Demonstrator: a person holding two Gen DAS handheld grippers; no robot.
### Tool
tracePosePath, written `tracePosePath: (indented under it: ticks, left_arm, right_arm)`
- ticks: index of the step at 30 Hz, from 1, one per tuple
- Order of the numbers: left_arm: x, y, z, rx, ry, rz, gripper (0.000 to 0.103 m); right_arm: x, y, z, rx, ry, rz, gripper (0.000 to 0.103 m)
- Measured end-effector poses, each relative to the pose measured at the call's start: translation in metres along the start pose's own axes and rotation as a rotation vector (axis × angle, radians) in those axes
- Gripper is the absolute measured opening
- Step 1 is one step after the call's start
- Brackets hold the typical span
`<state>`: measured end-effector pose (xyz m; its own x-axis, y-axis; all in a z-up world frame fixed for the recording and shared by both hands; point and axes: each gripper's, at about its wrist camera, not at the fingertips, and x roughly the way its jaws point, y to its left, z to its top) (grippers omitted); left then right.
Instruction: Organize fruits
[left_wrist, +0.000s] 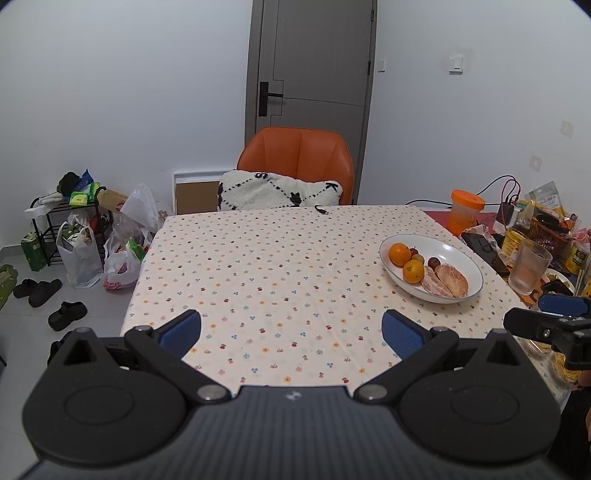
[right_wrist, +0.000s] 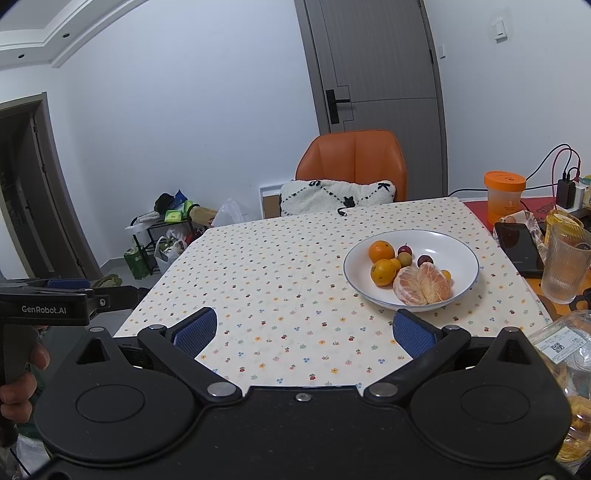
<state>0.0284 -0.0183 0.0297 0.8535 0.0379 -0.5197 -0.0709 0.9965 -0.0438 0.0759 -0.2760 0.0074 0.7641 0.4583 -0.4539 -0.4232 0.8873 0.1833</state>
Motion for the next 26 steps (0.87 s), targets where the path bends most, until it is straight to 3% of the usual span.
tracePosePath:
  ticks: [26]
  left_arm:
    - [0.0018,0.0001,-0.0021,0.005,-0.001,-0.009,0.103]
  right_arm:
    - [0.0015,-0.003,-0.0012,0.005,0.004,-0.004,0.103]
